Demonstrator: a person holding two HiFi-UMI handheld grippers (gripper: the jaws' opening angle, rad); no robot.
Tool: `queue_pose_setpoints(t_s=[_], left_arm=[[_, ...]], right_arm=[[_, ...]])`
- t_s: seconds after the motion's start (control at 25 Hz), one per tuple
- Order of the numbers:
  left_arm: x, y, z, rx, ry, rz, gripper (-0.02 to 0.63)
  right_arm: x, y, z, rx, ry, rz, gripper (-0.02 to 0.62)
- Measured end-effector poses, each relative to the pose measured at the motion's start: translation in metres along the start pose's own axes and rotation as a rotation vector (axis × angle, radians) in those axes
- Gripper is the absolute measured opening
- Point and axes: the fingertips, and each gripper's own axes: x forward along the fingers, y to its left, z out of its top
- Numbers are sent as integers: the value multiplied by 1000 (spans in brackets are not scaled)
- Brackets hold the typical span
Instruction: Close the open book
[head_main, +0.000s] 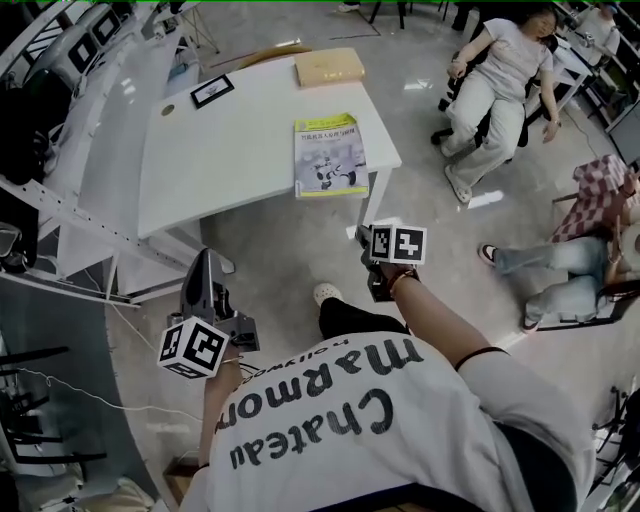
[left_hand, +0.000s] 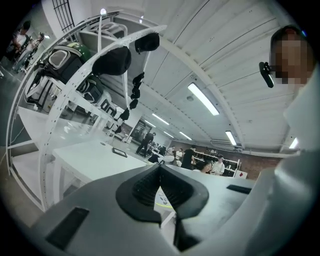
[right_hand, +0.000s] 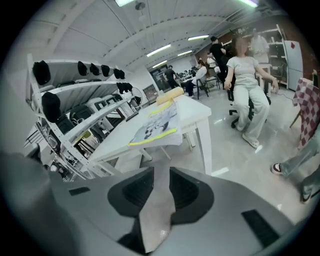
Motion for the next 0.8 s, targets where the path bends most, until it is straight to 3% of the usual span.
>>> queue_pose_setpoints(t_s=[0.32, 0.52, 0.8], left_arm=[[15, -58, -13, 31, 30, -105, 23], [12, -85, -20, 47, 23, -106, 23], [4, -137, -29, 55, -13, -88, 23]], right_arm=[[-79, 31, 73, -94, -271, 117, 60], [-131, 41, 113, -148, -416, 199, 52], [-206, 46, 145, -248, -540, 348, 51]])
